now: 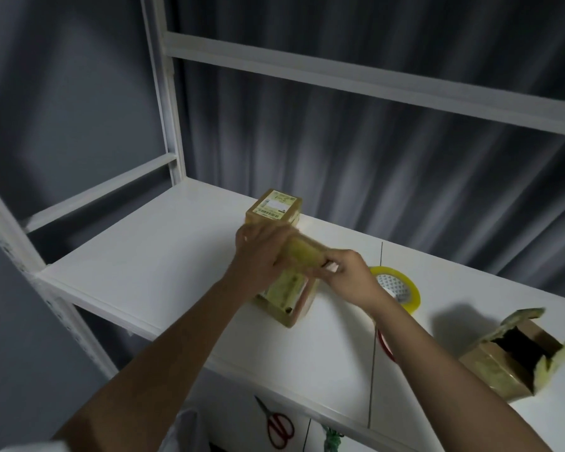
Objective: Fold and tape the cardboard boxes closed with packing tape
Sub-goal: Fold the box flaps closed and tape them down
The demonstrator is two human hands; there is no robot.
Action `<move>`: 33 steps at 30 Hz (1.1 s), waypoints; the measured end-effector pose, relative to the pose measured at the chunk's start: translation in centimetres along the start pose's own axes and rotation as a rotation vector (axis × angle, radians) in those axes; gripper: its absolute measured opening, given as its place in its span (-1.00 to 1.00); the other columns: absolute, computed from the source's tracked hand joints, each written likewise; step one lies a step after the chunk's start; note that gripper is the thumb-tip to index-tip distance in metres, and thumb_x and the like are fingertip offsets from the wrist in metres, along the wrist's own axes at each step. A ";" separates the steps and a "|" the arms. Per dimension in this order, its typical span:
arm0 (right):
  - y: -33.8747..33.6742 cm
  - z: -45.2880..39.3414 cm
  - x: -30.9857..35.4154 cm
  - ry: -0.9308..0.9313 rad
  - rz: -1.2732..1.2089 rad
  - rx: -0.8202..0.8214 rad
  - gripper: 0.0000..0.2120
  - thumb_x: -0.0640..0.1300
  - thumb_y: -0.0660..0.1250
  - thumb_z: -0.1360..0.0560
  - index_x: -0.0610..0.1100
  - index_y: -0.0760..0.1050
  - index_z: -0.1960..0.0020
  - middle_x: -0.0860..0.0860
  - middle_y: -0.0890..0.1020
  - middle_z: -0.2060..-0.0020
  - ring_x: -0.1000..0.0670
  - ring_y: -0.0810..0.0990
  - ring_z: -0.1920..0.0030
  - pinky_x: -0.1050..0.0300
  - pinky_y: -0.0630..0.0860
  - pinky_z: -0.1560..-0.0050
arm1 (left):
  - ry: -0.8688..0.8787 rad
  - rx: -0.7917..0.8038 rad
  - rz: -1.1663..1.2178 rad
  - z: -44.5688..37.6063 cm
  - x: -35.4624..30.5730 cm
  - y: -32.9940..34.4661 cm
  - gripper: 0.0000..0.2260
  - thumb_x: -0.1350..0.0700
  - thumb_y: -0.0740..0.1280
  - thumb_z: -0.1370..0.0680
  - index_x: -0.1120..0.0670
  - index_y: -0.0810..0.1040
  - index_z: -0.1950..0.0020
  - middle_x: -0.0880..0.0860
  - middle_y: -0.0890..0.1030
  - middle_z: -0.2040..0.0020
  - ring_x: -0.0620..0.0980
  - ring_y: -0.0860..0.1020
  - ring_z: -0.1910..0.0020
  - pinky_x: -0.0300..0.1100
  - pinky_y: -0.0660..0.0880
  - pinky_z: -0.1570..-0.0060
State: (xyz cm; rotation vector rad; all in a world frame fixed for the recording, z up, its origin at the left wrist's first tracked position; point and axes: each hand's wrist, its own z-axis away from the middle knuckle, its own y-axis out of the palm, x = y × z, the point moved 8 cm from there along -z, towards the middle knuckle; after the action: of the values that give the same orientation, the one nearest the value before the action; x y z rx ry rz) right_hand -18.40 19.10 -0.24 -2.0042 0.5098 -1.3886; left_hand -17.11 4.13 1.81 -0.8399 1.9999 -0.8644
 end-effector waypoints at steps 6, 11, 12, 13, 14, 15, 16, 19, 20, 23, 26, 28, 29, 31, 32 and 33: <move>0.6 2.3 -4.1 0.346 -0.549 -0.091 -0.81 -0.26 0.42 -0.46 -0.17 0.52 0.31 0.00 0.58 0.46 0.05 0.50 0.42 0.27 0.40 0.37 | -0.093 -0.009 -0.001 3.6 3.8 3.3 -0.52 -0.31 0.15 -0.45 -0.10 0.38 -0.27 0.09 0.45 -0.33 0.19 0.41 -0.29 0.21 0.41 -0.19; 2.4 4.7 -8.4 0.507 -0.611 -0.142 -0.90 -0.24 0.40 -0.49 -0.30 0.57 0.11 -0.04 0.63 0.32 0.03 0.58 0.28 0.23 0.48 0.24 | -0.151 0.225 0.182 6.5 4.6 8.0 -0.38 -0.34 0.00 -0.43 -0.07 0.43 -0.37 -0.07 0.32 -0.46 -0.01 0.23 -0.46 0.14 0.30 -0.33; 2.5 5.0 -8.9 0.519 -0.577 -0.160 -0.89 -0.22 0.40 -0.49 -0.27 0.55 0.07 -0.03 0.62 0.27 0.00 0.57 0.21 0.23 0.49 0.20 | -0.152 0.229 0.197 6.6 4.5 8.3 -0.38 -0.33 -0.01 -0.43 -0.09 0.40 -0.39 -0.09 0.28 -0.47 -0.03 0.18 -0.49 0.14 0.27 -0.36; 2.4 5.2 -9.2 0.508 -0.489 -0.189 -0.85 -0.18 0.42 -0.49 -0.23 0.53 0.01 -0.02 0.60 0.18 -0.02 0.55 0.10 0.26 0.48 0.14 | -0.159 0.235 0.202 6.7 4.3 8.6 -0.39 -0.33 -0.03 -0.43 -0.11 0.38 -0.39 -0.12 0.25 -0.49 -0.05 0.13 -0.50 0.12 0.23 -0.38; 1.8 5.6 -9.2 0.464 -0.322 -0.243 -0.75 -0.14 0.43 -0.48 -0.20 0.50 -0.10 0.00 0.56 0.06 -0.02 0.50 -0.03 0.28 0.45 0.02 | -0.173 0.244 0.203 6.7 4.2 8.9 -0.39 -0.32 -0.06 -0.43 -0.13 0.36 -0.40 -0.15 0.22 -0.49 -0.07 0.08 -0.51 0.08 0.18 -0.41; 0.8 6.0 -8.4 0.370 -0.103 -0.316 -0.65 -0.09 0.42 -0.48 -0.17 0.47 -0.21 0.01 0.49 -0.05 -0.01 0.41 -0.14 0.23 0.39 -0.11 | -0.196 0.262 0.199 6.8 4.1 9.2 -0.40 -0.32 -0.08 -0.43 -0.16 0.34 -0.40 -0.18 0.19 -0.50 -0.11 0.04 -0.51 0.03 0.12 -0.42; 0.1 6.5 -6.8 0.205 0.093 -0.390 -0.63 -0.06 0.39 -0.50 -0.16 0.46 -0.25 0.01 0.46 -0.11 0.00 0.36 -0.18 0.17 0.33 -0.18 | -0.216 0.281 0.197 6.9 4.2 9.5 -0.43 -0.30 -0.08 -0.45 -0.18 0.32 -0.40 -0.21 0.15 -0.50 -0.14 -0.01 -0.51 -0.02 0.07 -0.41; 2.4 8.0 -1.5 -0.339 0.293 -0.294 -0.77 -0.12 0.26 -0.54 -0.16 0.60 -0.10 -0.06 0.57 -0.08 -0.06 0.46 -0.16 0.06 0.36 -0.20 | -0.227 0.279 0.192 7.1 4.0 9.7 -0.44 -0.28 -0.15 -0.47 -0.22 0.28 -0.41 -0.27 0.09 -0.50 -0.24 -0.08 -0.49 -0.11 0.03 -0.35; 3.7 8.3 -0.7 -0.409 0.316 -0.221 -0.77 -0.13 0.24 -0.54 -0.16 0.62 -0.07 -0.07 0.59 -0.09 -0.09 0.49 -0.17 0.04 0.38 -0.22 | -0.225 0.274 0.190 7.1 4.1 9.7 -0.40 -0.30 -0.18 -0.44 -0.22 0.28 -0.41 -0.27 0.08 -0.50 -0.28 -0.09 -0.46 -0.12 0.03 -0.34; 5.7 8.7 -1.1 -0.411 0.322 -0.144 -0.75 -0.18 0.22 -0.53 -0.16 0.61 -0.11 -0.08 0.59 -0.15 -0.11 0.50 -0.23 0.01 0.40 -0.28 | -0.218 0.274 0.186 7.4 4.3 10.0 -0.39 -0.29 -0.21 -0.43 -0.23 0.27 -0.41 -0.29 0.08 -0.49 -0.37 -0.14 -0.40 -0.09 0.02 -0.35; 5.7 9.4 -1.6 -0.401 0.295 -0.149 -0.68 -0.22 0.19 -0.50 -0.19 0.58 -0.19 -0.08 0.58 -0.22 -0.09 0.45 -0.33 0.01 0.34 -0.38 | -0.190 0.226 0.200 7.4 4.4 10.0 -0.45 -0.27 -0.17 -0.47 -0.21 0.30 -0.39 -0.34 0.07 -0.42 -0.37 -0.12 -0.40 -0.04 0.08 -0.36; 5.9 9.5 -1.5 -0.442 0.385 -0.116 -0.65 -0.23 0.17 -0.49 -0.19 0.57 -0.22 -0.10 0.56 -0.24 -0.13 0.45 -0.32 -0.04 0.34 -0.38 | -0.188 0.207 0.238 7.3 4.4 10.2 -0.47 -0.26 -0.15 -0.49 -0.20 0.32 -0.38 -0.34 0.08 -0.41 -0.35 -0.10 -0.41 -0.01 0.10 -0.37; 6.1 9.4 -1.4 -0.450 0.432 -0.102 -0.64 -0.23 0.16 -0.49 -0.19 0.56 -0.23 -0.12 0.55 -0.24 -0.15 0.45 -0.31 -0.06 0.35 -0.37 | -0.188 0.209 0.258 7.3 4.4 10.3 -0.50 -0.25 -0.13 -0.50 -0.22 0.31 -0.36 -0.33 0.09 -0.41 -0.34 -0.10 -0.42 0.00 0.11 -0.38; 6.4 9.5 -1.3 -0.436 0.473 -0.105 -0.61 -0.23 0.15 -0.49 -0.18 0.55 -0.25 -0.14 0.54 -0.23 -0.16 0.45 -0.29 -0.08 0.35 -0.35 | -0.174 0.219 0.270 7.4 4.3 10.6 -0.57 -0.24 -0.12 -0.51 -0.27 0.26 -0.34 -0.33 0.07 -0.42 -0.36 -0.13 -0.42 0.00 0.10 -0.39; 6.4 9.6 -1.2 -0.419 0.475 -0.117 -0.61 -0.23 0.14 -0.48 -0.18 0.56 -0.25 -0.14 0.55 -0.22 -0.16 0.46 -0.28 -0.08 0.36 -0.34 | -0.162 0.216 0.262 7.5 4.4 10.7 -0.57 -0.24 -0.12 -0.51 -0.27 0.24 -0.34 -0.32 0.06 -0.43 -0.37 -0.14 -0.41 0.00 0.10 -0.39; 6.5 9.7 -1.0 -0.401 0.471 -0.126 -0.60 -0.23 0.14 -0.46 -0.17 0.57 -0.23 -0.14 0.56 -0.21 -0.16 0.47 -0.27 -0.08 0.37 -0.33 | -0.153 0.205 0.254 7.5 4.4 10.8 -0.56 -0.23 -0.12 -0.51 -0.25 0.26 -0.35 -0.31 0.06 -0.43 -0.36 -0.14 -0.42 0.00 0.11 -0.38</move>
State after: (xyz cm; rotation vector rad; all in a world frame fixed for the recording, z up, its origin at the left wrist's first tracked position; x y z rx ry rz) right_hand -9.47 17.85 -7.73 -2.0173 0.8298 -0.6674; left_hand -15.59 4.52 -11.98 -0.5071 1.8011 -0.8153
